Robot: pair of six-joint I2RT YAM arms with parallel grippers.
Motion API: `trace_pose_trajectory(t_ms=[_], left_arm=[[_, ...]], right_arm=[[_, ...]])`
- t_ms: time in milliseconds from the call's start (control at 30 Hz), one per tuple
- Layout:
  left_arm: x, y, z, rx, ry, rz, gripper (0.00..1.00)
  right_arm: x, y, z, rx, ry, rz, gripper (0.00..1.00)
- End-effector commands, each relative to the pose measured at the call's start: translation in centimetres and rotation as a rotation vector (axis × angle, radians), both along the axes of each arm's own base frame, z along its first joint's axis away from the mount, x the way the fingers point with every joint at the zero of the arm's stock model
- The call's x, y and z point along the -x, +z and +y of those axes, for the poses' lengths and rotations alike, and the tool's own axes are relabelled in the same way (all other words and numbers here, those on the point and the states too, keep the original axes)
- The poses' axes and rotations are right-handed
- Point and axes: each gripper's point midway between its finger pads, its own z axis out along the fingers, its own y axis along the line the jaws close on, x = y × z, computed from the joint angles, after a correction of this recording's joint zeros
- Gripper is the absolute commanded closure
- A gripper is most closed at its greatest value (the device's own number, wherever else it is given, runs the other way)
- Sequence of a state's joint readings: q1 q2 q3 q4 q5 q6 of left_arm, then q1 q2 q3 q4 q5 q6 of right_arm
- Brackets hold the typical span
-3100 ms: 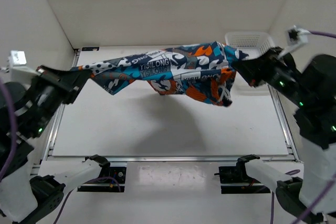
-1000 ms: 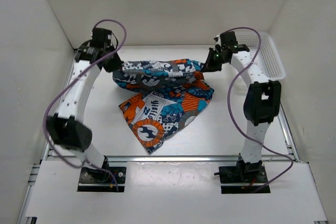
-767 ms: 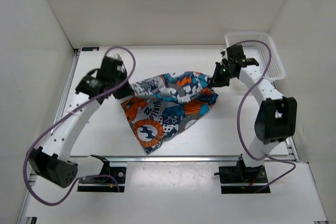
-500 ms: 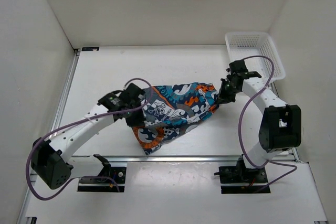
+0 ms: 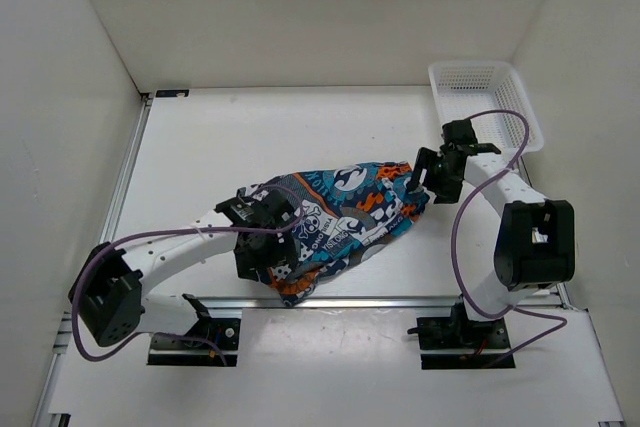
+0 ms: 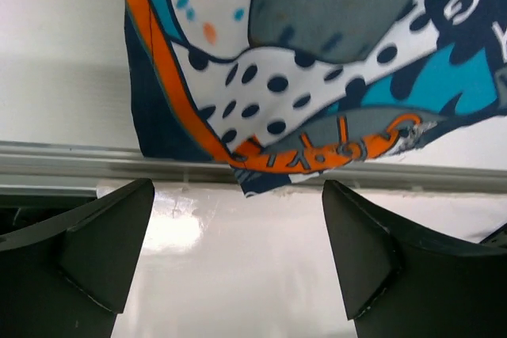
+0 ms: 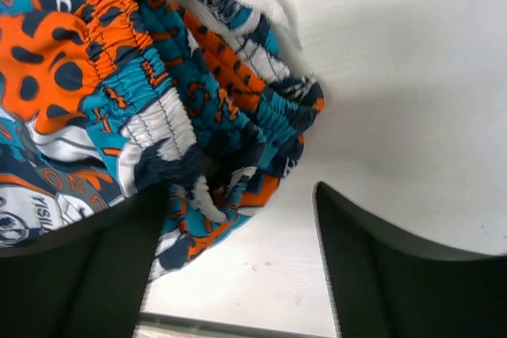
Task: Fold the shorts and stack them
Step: Fold the shorts
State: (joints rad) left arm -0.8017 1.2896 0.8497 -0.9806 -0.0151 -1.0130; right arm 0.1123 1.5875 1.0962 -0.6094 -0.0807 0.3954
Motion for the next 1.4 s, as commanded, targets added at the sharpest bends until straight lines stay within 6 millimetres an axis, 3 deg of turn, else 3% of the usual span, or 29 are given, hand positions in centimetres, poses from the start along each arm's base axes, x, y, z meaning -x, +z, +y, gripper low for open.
trace_pose_trajectory(t_ms=[0,100,167,300,400,467,533,567,600,633,700,733,833,867,933,967,1067,1133,1200,1367], left_arm=[[-1.2,2.0,-1.0,0.033,-0.021,-0.054,0.00],[-2.7,1.0,1.0,-0.037,0.054,-0.042,0.00],[-3.4,0.3,0.1,-0.004,0.060,-0.034,0.00],[-3.5,-3.2,-0.8,-0.012,0.064,0.058,0.00],[-3.4,-5.4,-1.6,-0.049,0.028,0.132,0.05],[-3.4,-6.5,-2.1,-0.055,0.003,0.172,0.22],[-3.9,-6.9,-2.1,-0.063,0.006,0.181,0.44],[-4.5,-6.9,-2.0,-0.061,-0.009,0.176,0.72],[-4.8,-6.9,-1.7,-0.061,-0.006,0.176,0.85],[-5.8,-6.9,-1.1,-0.057,0.025,0.174,0.90],[-7.5,-6.4,-0.1,-0.060,0.028,0.146,0.90],[-9.6,-5.4,0.7,-0.055,0.065,0.104,0.90],[-12.9,-3.9,4.1,-0.124,0.109,0.055,0.90],[-15.0,-2.7,4.4,-0.131,0.105,0.012,0.90],[-17.1,-1.3,6.3,-0.196,0.132,-0.034,0.90],[-18.4,0.0,7.2,-0.206,0.154,-0.051,0.90],[-19.1,1.2,8.8,-0.221,0.166,-0.053,0.77],[-19.2,2.0,9.2,-0.208,0.158,-0.071,0.53],[-18.4,1.6,10.1,-0.207,0.168,-0.050,0.38],[-17.5,0.0,10.9,-0.164,0.196,-0.026,0.36]], right_arm=[[-2.3,1.2,-0.3,0.013,-0.011,-0.077,0.13],[-2.3,1.2,-0.3,0.013,-0.011,-0.077,0.12],[-2.2,0.2,-0.3,0.016,-0.010,-0.046,0.12],[-2.4,-1.0,-0.3,0.018,-0.010,-0.032,0.12],[-2.3,-1.9,0.1,0.001,-0.001,-0.009,0.18],[-2.1,-2.7,0.3,-0.009,-0.007,0.013,0.23],[-1.9,-3.1,0.7,-0.033,-0.009,0.015,0.36],[-1.5,-3.2,1.1,-0.057,0.002,0.027,0.42],[-1.4,-3.4,1.3,-0.072,-0.006,0.030,0.59],[-1.3,-3.6,1.6,-0.091,-0.024,0.037,0.70],[0.0,-4.1,2.7,-0.162,-0.033,0.068,0.94],[0.0,-4.3,3.2,-0.199,-0.040,0.062,0.98],[2.4,-4.8,5.5,-0.256,-0.078,0.106,1.00],[2.5,-4.8,6.1,-0.271,-0.086,0.093,1.00],[3.8,-5.0,6.8,-0.253,-0.138,0.110,1.00],[3.3,-4.3,7.1,-0.249,-0.144,0.073,1.00],[2.5,-4.0,6.9,-0.188,-0.170,0.025,0.86],[2.4,-3.8,6.7,-0.171,-0.163,0.023,0.75],[2.2,-3.6,6.8,-0.159,-0.150,0.022,0.70],[2.3,-3.1,7.0,-0.134,-0.122,0.014,0.67]])
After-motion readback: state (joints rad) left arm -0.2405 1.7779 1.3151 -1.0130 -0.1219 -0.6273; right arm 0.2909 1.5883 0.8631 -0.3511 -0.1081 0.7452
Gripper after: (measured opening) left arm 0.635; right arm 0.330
